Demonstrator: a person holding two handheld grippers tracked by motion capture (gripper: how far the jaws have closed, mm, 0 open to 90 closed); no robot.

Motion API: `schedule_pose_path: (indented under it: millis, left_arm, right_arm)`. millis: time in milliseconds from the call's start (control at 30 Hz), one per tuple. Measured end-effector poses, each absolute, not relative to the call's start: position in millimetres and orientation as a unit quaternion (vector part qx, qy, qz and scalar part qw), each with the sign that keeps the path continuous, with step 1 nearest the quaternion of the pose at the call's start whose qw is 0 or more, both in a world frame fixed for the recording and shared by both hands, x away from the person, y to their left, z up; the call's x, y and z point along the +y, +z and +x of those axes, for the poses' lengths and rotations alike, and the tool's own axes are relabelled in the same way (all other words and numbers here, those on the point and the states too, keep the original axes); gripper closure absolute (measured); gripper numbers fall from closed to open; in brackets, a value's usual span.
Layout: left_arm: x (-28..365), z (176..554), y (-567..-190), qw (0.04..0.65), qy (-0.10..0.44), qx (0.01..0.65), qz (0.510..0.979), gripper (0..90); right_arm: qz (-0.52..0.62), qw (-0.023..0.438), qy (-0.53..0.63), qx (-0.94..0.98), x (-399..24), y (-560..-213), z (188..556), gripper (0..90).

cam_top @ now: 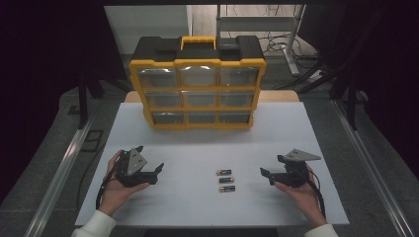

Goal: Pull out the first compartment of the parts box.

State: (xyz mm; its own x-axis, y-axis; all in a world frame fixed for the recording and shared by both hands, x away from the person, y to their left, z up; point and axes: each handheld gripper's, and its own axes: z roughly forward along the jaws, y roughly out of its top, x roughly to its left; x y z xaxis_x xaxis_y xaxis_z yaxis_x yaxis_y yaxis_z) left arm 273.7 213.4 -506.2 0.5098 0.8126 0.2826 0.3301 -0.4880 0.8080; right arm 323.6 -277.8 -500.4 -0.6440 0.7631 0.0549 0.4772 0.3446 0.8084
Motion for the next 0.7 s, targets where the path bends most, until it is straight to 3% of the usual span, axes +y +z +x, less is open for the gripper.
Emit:
schedule_pose_path:
  millis: [700]
  left_arm:
    - [207.0, 272.3, -505.7, 0.312, 0.425, 0.282, 0.802, 9.3]
  right_arm:
    - [0.39, 0.174, 0.418, 0.802, -278.2, -499.9, 321.7, 13.1]
